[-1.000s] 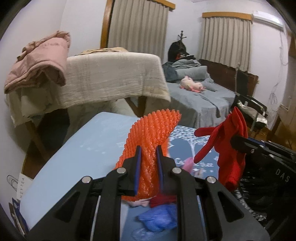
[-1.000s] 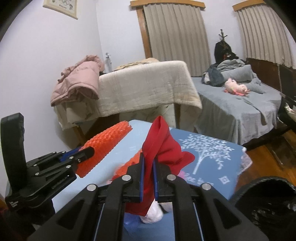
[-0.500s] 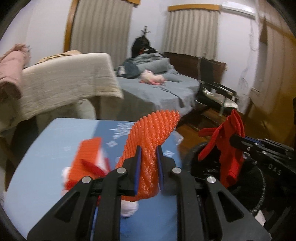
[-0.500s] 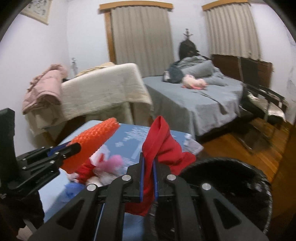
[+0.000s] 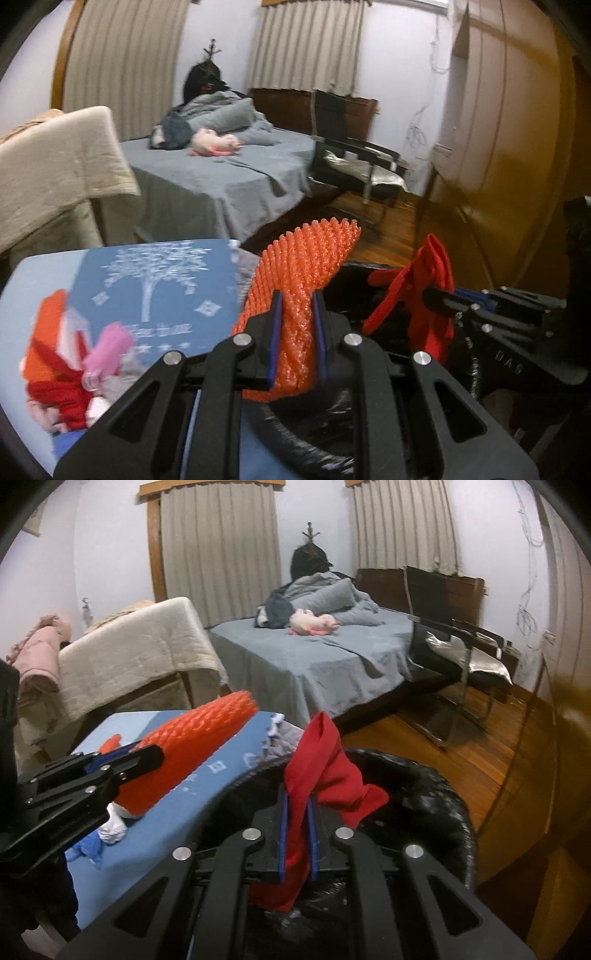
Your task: Collect trash
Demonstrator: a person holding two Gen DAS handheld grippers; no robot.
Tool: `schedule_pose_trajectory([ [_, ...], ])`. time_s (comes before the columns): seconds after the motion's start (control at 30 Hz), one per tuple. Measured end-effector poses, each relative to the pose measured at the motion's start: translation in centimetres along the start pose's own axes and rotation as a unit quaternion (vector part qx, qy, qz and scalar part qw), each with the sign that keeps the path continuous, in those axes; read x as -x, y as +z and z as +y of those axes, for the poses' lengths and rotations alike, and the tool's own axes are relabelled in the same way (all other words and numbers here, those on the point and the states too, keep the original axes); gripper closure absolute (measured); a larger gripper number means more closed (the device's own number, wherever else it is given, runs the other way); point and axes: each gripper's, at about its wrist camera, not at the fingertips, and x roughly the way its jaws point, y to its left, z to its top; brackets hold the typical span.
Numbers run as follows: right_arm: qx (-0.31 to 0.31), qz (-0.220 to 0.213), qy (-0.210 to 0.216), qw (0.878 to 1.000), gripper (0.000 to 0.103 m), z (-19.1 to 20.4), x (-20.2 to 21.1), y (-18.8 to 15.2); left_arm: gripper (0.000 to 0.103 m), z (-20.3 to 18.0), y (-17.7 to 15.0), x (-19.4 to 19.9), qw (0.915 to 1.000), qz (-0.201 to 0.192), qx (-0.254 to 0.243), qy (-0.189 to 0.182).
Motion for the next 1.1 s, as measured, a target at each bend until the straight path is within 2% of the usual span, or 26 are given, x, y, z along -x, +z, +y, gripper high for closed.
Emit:
schedule_pose_trajectory([
  [0.1,-0.008,0.004,-0.014,1.000,0.088,-1.4,0.1,-0.5,0.080,-0.9,0.1,-1.1,0.9998,0.005,-0.003,-0.021],
  [0.2,-0.017,0.007,-0.030,0.999,0.073,-2.5,0.1,-0.8,0.059,-1.2,0.3,-2.0,0.9993,0.012,0.001,-0.036],
  [0.27,-0.024,0.005,-0.038,0.999,0.063,-3.1,0.3,-1.0,0.053,-1.0,0.2,-2.0,0.9993,0.010,0.003,-0.036],
  [0.3,-0.026,0.004,-0.041,0.999,0.062,-3.3,0.4,-1.1,0.049,-0.7,0.1,-1.9,0.9994,0.009,0.002,-0.032],
  [0.4,-0.028,0.001,-0.045,0.999,0.047,-3.4,0.5,-1.1,0.040,0.5,-0.1,-1.3,1.0000,0.003,0.002,-0.007],
  [0.47,-0.027,-0.003,-0.044,0.999,0.031,-3.1,0.6,-1.1,0.033,1.2,-0.1,-0.5,0.9999,-0.003,0.003,0.011],
  [0.63,-0.019,-0.021,-0.034,0.999,0.007,-1.1,0.7,-0.6,0.018,3.9,-0.6,2.5,0.9972,-0.023,0.009,0.070],
  [0.87,0.002,-0.025,0.007,1.000,0.006,3.9,-0.6,0.1,0.016,7.6,-1.5,6.6,0.9884,-0.042,0.025,0.144],
  [1.1,0.033,-0.021,0.048,0.998,0.006,9.1,-2.7,0.3,0.016,12.2,-2.9,10.0,0.9751,-0.049,0.050,0.211],
])
